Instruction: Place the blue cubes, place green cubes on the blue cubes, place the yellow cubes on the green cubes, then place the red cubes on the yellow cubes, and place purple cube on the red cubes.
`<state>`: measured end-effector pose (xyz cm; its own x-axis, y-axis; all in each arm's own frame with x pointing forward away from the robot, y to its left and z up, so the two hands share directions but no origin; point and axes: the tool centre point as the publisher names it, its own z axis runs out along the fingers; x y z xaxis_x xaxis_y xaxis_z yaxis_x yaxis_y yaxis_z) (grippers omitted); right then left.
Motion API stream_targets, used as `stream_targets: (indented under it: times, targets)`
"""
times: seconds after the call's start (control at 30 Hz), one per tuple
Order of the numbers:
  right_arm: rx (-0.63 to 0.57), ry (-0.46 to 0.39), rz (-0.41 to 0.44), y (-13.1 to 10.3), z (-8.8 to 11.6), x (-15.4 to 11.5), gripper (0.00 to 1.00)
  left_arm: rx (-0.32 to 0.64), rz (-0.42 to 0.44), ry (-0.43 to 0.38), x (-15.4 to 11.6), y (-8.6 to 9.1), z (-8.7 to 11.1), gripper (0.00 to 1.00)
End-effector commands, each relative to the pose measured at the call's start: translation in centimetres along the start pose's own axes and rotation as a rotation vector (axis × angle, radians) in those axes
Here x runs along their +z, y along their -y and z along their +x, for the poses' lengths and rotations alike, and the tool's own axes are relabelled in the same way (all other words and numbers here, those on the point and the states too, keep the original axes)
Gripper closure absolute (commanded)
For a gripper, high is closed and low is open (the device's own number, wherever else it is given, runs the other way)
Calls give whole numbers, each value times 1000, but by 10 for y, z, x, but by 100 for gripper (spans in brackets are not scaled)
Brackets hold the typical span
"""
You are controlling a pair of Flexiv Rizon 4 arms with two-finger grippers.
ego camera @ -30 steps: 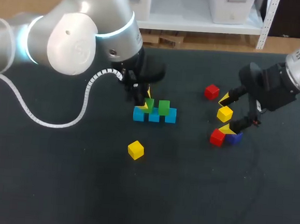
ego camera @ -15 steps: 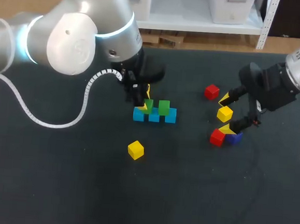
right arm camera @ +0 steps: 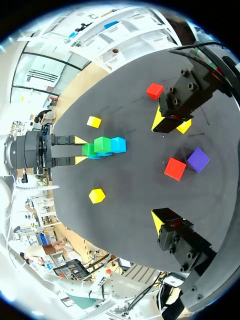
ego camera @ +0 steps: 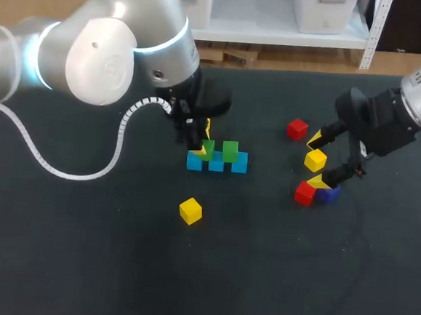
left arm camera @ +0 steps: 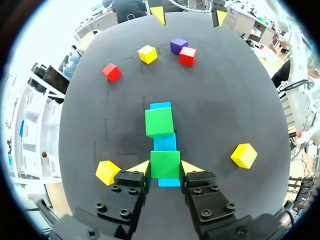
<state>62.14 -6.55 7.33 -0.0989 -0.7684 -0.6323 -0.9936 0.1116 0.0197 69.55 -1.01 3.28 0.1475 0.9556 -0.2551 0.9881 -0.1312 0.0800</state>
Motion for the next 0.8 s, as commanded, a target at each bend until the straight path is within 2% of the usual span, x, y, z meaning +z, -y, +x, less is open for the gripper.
stream_targets:
  times: [0.03,0.57,0.67,0.8]
  targets:
    - [-1,3,-1,1,0,1,0,1,1,-3,0,-3,-1,100]
    - [-1,3,-1,1,0,1,0,1,4,-4,1,-3,-2,99]
    - [-1,3,-1,1,0,1,0,1,5,-6,1,-4,-2,80]
    - [-1,3,-1,1,0,1,0,1,5,-6,1,-4,-2,78]
